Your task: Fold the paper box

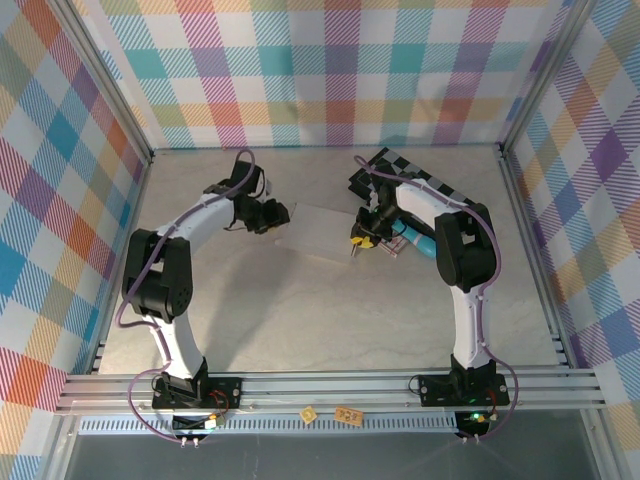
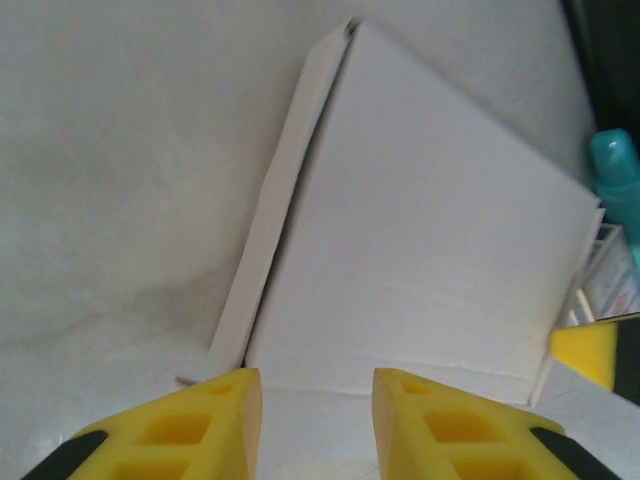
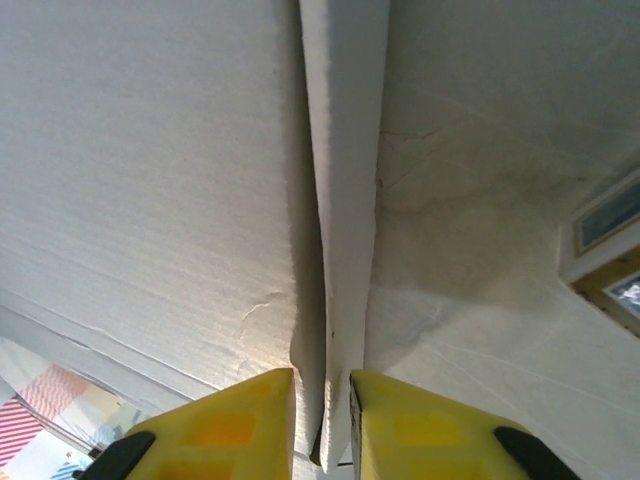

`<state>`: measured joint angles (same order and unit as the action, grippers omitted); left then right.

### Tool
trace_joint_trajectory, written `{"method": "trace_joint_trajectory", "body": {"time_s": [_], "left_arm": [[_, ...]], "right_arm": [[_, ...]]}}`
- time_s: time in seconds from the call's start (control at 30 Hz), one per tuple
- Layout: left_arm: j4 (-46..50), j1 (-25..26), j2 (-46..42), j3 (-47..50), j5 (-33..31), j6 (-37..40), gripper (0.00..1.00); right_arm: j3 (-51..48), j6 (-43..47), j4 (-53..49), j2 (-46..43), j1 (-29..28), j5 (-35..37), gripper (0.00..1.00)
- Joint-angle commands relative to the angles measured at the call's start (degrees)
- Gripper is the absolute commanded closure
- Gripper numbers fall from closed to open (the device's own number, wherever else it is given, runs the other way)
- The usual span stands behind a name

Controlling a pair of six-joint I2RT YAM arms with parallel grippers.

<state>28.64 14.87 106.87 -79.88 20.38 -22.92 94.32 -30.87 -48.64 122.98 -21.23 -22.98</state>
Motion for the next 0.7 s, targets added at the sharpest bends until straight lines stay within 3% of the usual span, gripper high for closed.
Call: {"method": "trace_joint_trajectory", "body": {"time_s": [0.0,0.33,0.67], "left_arm": [[2.81,-0.72,5.32,-4.15,3.64,3.46,0.69],[4.91,-0.64,12.26,-6.81,4.41,8.23,0.69],[2.19,0.14,10.06,0.03,4.56,8.02,0.81]], "right_arm": [[2.09,1.20,-2.40,-2.93,0.05,-0.39,0.75],[-0.46,1.56,0.02,-4.15,1.91,-3.67,0.61],[-2.12,4.37,5.45,-1.70,2.69,-5.41,0.51]]}}
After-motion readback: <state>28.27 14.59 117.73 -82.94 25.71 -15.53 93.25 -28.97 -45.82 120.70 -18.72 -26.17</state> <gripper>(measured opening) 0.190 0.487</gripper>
